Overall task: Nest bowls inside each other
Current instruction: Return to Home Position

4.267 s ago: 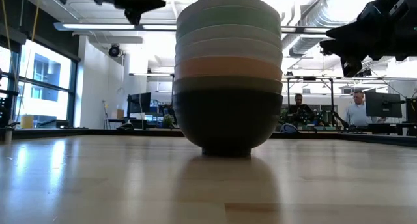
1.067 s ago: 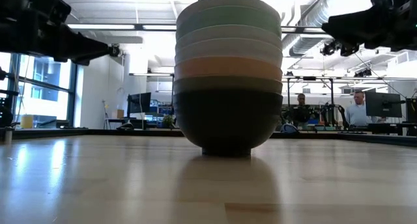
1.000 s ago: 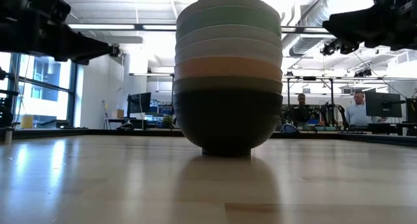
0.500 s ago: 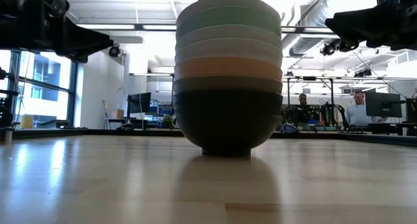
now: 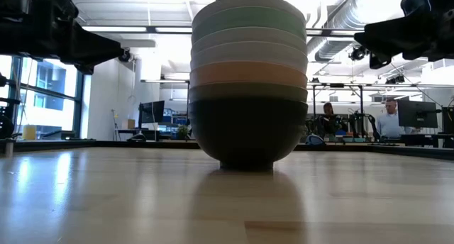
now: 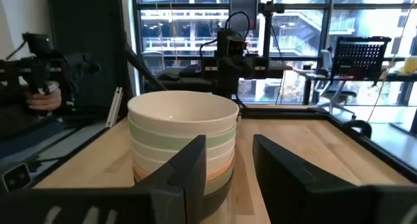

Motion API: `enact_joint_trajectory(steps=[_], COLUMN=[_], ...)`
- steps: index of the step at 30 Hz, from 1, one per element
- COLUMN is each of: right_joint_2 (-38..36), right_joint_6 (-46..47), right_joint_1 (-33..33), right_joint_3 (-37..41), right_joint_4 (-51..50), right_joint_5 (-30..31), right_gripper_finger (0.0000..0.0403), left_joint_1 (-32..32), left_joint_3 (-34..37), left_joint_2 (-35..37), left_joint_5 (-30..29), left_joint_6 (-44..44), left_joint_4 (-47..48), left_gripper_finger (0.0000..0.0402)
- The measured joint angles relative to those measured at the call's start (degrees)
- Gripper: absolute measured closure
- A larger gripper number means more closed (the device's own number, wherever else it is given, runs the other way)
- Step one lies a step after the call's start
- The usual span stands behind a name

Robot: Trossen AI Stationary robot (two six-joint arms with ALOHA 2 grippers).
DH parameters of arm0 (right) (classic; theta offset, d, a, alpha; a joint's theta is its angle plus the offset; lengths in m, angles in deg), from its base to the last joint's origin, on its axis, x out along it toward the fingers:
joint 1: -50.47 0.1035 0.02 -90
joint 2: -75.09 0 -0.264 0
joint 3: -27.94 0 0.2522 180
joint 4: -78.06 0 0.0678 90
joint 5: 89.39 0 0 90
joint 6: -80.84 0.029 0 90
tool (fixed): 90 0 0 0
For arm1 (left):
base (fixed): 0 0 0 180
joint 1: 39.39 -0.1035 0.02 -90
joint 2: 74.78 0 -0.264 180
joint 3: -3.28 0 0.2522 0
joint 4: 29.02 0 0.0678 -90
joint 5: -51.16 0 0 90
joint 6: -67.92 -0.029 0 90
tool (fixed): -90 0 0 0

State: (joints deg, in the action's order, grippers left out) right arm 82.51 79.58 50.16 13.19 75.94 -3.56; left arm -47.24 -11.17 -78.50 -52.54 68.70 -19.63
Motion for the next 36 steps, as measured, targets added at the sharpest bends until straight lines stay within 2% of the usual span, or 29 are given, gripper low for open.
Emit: enact_joint_trajectory(steps=[7, 11, 15, 21, 36], right_joint_2=[0.00, 0.00, 0.00, 0.00, 0.00], right_joint_6=[1.29, 1.29, 1.29, 1.30, 1.31], right_joint_1=[0.00, 0.00, 0.00, 0.00, 0.00], right_joint_3=[0.00, 0.00, 0.00, 0.00, 0.00], right_joint_4=[-0.24, -0.25, -0.56, -2.35, -3.77], right_joint_5=[0.25, 0.25, 0.27, 0.34, 0.44], right_gripper_finger=[0.0286, 0.0286, 0.0286, 0.0286, 0.0286], left_joint_1=[0.04, 0.04, 0.04, 0.00, 0.02], left_joint_3=[-0.02, -0.04, -0.04, -0.04, -0.04], left_joint_2=[-0.02, -0.25, -0.24, -0.24, -0.23], left_joint_5=[8.39, 10.24, 9.71, 4.31, 4.43], left_joint_6=[-3.41, -3.96, -3.92, -0.26, -3.22], left_joint_4=[3.26, 3.49, 3.47, 2.44, 1.12], left_gripper_finger=[0.0275, 0.0275, 0.0275, 0.0275, 0.0275])
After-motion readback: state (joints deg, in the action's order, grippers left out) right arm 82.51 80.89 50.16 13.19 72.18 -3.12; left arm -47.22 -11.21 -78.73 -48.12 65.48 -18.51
